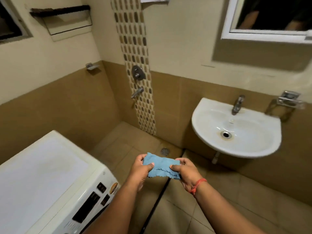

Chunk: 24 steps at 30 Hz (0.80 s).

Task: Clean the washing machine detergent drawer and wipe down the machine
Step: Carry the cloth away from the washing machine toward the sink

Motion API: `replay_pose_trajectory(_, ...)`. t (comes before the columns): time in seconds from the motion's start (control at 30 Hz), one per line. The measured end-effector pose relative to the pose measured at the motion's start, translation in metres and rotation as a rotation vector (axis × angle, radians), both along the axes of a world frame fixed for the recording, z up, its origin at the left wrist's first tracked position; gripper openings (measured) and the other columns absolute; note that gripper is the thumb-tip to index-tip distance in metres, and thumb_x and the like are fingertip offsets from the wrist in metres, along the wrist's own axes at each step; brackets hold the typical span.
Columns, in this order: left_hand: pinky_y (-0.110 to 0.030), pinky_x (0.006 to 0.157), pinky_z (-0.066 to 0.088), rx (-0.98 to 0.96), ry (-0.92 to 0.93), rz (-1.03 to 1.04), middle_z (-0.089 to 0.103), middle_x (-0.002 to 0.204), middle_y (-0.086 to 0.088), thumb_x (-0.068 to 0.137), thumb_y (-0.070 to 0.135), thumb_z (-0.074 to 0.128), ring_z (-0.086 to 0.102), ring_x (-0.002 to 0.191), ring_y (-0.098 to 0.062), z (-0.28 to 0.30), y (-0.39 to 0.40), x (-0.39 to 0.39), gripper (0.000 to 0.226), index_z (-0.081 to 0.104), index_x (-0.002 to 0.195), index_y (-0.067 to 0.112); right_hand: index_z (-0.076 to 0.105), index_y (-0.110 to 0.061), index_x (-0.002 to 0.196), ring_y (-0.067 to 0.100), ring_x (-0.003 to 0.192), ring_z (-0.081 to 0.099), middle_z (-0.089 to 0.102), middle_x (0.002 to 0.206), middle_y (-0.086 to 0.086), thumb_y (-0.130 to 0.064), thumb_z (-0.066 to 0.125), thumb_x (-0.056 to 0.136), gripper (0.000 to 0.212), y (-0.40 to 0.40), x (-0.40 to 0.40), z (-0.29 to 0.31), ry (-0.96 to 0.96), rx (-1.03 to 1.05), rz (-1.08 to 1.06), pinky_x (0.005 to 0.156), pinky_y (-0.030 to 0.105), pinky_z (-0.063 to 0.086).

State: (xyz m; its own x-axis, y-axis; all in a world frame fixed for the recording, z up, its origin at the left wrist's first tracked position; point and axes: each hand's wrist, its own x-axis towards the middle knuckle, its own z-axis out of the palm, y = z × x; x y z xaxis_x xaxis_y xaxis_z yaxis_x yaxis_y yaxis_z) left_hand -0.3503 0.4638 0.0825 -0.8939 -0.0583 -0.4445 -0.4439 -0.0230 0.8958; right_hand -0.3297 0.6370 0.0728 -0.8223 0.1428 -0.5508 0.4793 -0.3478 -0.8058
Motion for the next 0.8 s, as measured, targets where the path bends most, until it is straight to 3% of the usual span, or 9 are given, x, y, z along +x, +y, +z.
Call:
replay_pose_trajectory(0.13, -0.036, 0.076, 0.058, -0.006, 0.002, -0.092, 0.068, 0.107, -0.007, 0.084, -0.01, 0.061, 0.069, 0.093, -0.023, 0.005, 0.053, -0.026, 0.043, 0.055, 0.116, 0.017, 0.05, -0.003, 0.114, 0.025, 0.081, 0.064, 0.063, 0.097, 0.015, 0.014, 0.062, 0.081, 0.039, 0.047, -0.009, 0.0, 0.031, 0.097, -0.098, 0.072, 0.036, 0.056)
replay_pose_trajectory(0.23, -0.041, 0.084, 0.058, -0.002, 0.01, -0.179, 0.068, 0.109, -0.008, 0.082, -0.01, 0.061, 0.069, 0.097, -0.025, 0.002, 0.093, -0.048, 0.043, 0.056, 0.112, 0.02, 0.049, -0.009, 0.116, 0.028, 0.089, 0.066, 0.065, 0.107, 0.016, 0.011, 0.06, 0.082, 0.041, 0.084, -0.022, -0.004, 0.018, 0.192, -0.164, 0.077, 0.044, 0.058)
replay_pose_trajectory(0.33, -0.043, 0.086, 0.057, 0.016, 0.023, -0.249, 0.068, 0.111, -0.009, 0.081, -0.01, 0.062, 0.068, 0.098, -0.026, -0.001, 0.138, -0.068, 0.043, 0.057, 0.11, 0.021, 0.048, -0.015, 0.117, 0.023, 0.087, 0.064, 0.062, 0.108, 0.009, 0.006, 0.057, 0.084, 0.04, 0.126, -0.033, 0.0, -0.007, 0.288, -0.213, 0.053, 0.032, 0.054)
replay_pose_trajectory(0.4, -0.04, 0.082, 0.058, 0.027, 0.037, -0.292, 0.067, 0.111, -0.009, 0.08, -0.011, 0.062, 0.068, 0.097, -0.025, -0.002, 0.165, -0.08, 0.044, 0.056, 0.11, 0.021, 0.046, -0.018, 0.118, 0.025, 0.089, 0.063, 0.057, 0.108, 0.006, 0.004, 0.054, 0.086, 0.04, 0.149, -0.039, 0.004, -0.017, 0.322, -0.241, 0.049, 0.028, 0.052)
replay_pose_trajectory(0.6, -0.039, 0.082, 0.058, 0.087, 0.039, -0.457, 0.064, 0.113, -0.01, 0.079, -0.015, 0.062, 0.066, 0.098, -0.026, 0.008, 0.241, -0.124, 0.053, 0.052, 0.118, 0.019, 0.043, -0.021, 0.12, 0.023, 0.078, 0.064, 0.064, 0.095, 0.005, 0.004, 0.054, 0.083, 0.045, 0.214, -0.053, 0.018, -0.042, 0.456, -0.388, 0.067, 0.035, 0.055)
replay_pose_trajectory(0.73, -0.032, 0.069, 0.058, 0.099, 0.049, -0.572, 0.06, 0.107, -0.005, 0.08, -0.016, 0.061, 0.065, 0.091, -0.022, 0.02, 0.284, -0.15, 0.054, 0.049, 0.12, 0.02, 0.044, -0.018, 0.122, 0.023, 0.081, 0.064, 0.063, 0.105, 0.006, 0.006, 0.055, 0.081, 0.048, 0.25, -0.062, 0.027, -0.014, 0.491, -0.513, 0.069, 0.033, 0.053)
replay_pose_trajectory(0.8, -0.028, 0.066, 0.056, 0.104, 0.066, -0.612, 0.061, 0.11, -0.005, 0.08, -0.015, 0.061, 0.065, 0.092, -0.021, 0.022, 0.306, -0.16, 0.056, 0.049, 0.12, 0.021, 0.044, -0.018, 0.122, 0.026, 0.087, 0.065, 0.061, 0.108, 0.006, 0.005, 0.057, 0.081, 0.048, 0.268, -0.066, 0.03, -0.003, 0.506, -0.561, 0.077, 0.039, 0.057)
